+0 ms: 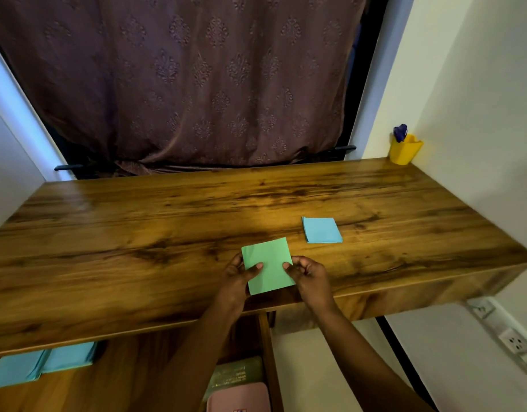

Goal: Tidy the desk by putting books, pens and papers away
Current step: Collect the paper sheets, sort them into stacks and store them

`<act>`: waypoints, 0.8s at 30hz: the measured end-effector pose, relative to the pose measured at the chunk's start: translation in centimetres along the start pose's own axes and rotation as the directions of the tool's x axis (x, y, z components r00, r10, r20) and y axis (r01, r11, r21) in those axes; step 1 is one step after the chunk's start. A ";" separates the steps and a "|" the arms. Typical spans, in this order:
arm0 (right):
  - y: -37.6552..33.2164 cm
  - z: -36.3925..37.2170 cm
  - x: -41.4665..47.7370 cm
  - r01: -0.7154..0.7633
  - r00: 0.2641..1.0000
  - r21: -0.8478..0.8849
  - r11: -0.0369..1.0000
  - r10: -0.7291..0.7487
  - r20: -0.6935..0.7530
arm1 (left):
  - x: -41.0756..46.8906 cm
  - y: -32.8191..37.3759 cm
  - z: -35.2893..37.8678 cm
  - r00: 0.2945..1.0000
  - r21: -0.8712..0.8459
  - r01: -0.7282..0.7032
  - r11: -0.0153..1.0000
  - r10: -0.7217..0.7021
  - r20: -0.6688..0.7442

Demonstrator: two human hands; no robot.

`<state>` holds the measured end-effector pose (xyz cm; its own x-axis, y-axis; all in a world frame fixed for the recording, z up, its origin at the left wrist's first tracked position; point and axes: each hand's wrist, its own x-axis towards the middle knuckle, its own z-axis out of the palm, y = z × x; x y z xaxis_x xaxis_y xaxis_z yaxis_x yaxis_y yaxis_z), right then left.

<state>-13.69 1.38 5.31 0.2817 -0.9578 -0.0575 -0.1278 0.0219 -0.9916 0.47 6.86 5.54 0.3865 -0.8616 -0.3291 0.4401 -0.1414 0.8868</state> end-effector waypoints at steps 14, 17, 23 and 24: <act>-0.9 -9.7 17.2 0.002 0.996 -0.831 0.556 0.074 0.052 | 2.5 -0.2 0.5 0.948 -0.095 0.091 0.991 -0.116 -0.298; -0.7 -10.2 18.8 0.089 0.960 -0.878 0.471 0.195 0.202 | 3.1 -0.2 1.0 0.937 -0.103 0.091 0.991 -0.120 -0.327; -0.5 -10.5 21.1 0.115 0.940 -0.966 0.231 0.290 0.181 | 3.8 -0.2 1.4 0.933 -0.148 0.085 0.985 -0.131 -0.334; -0.2 -10.7 21.4 0.096 0.942 -0.968 0.234 0.292 0.164 | 3.7 -0.2 1.5 0.932 -0.156 0.089 0.984 -0.137 -0.336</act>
<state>-17.76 -22.17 5.55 0.3839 -0.8492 -0.3625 -0.9230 -0.3639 -0.1250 0.59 2.96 4.61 0.5721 -0.6196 -0.5375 0.5936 -0.1394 0.7926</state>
